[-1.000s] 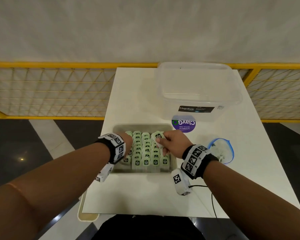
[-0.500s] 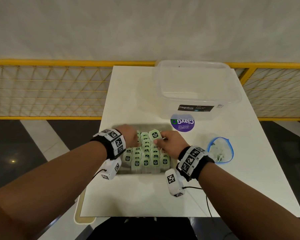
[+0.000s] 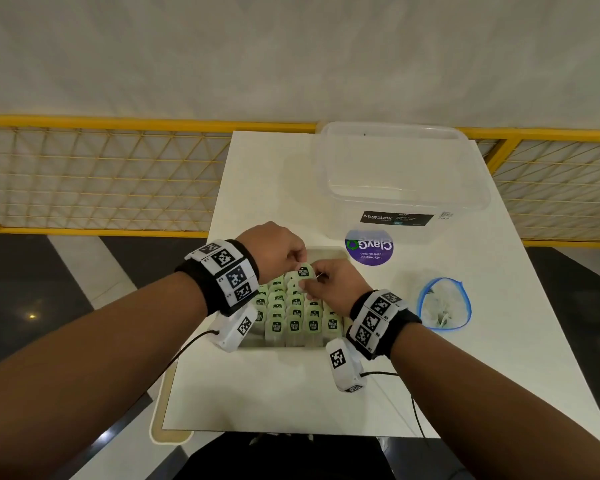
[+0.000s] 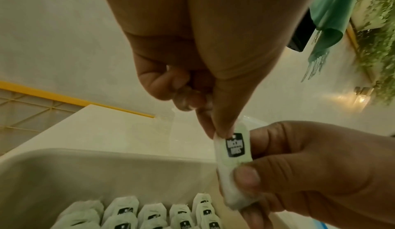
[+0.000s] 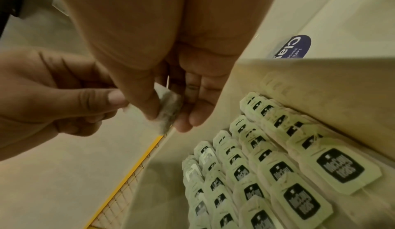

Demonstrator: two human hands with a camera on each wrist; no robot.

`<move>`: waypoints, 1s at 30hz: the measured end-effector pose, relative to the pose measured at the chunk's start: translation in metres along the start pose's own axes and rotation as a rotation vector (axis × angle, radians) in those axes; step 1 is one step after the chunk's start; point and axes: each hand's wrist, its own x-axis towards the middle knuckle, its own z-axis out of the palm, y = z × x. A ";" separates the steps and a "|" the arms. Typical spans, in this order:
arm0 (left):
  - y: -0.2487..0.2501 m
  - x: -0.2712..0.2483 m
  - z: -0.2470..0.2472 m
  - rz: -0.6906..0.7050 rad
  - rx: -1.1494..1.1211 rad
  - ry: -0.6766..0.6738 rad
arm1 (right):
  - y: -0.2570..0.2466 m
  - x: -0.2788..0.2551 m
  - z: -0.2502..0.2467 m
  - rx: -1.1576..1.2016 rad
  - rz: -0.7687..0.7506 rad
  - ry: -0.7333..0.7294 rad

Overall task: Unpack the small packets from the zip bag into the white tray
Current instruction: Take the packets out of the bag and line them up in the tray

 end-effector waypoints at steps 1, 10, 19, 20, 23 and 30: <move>-0.002 -0.001 -0.002 -0.011 0.018 0.008 | 0.001 0.000 -0.001 0.006 -0.005 0.006; -0.020 -0.007 0.024 -0.162 0.438 -0.493 | 0.034 0.008 -0.034 -0.316 0.112 0.236; -0.064 0.021 0.085 -0.186 0.574 -0.613 | 0.052 0.012 -0.031 -0.278 0.312 0.089; -0.064 0.020 0.085 -0.194 0.575 -0.598 | 0.052 0.012 -0.031 -0.275 0.308 0.087; -0.060 0.022 0.083 -0.220 0.586 -0.576 | 0.053 0.012 -0.032 -0.271 0.290 0.068; -0.060 0.033 0.088 -0.241 0.612 -0.595 | 0.061 -0.001 -0.051 -0.120 0.203 0.056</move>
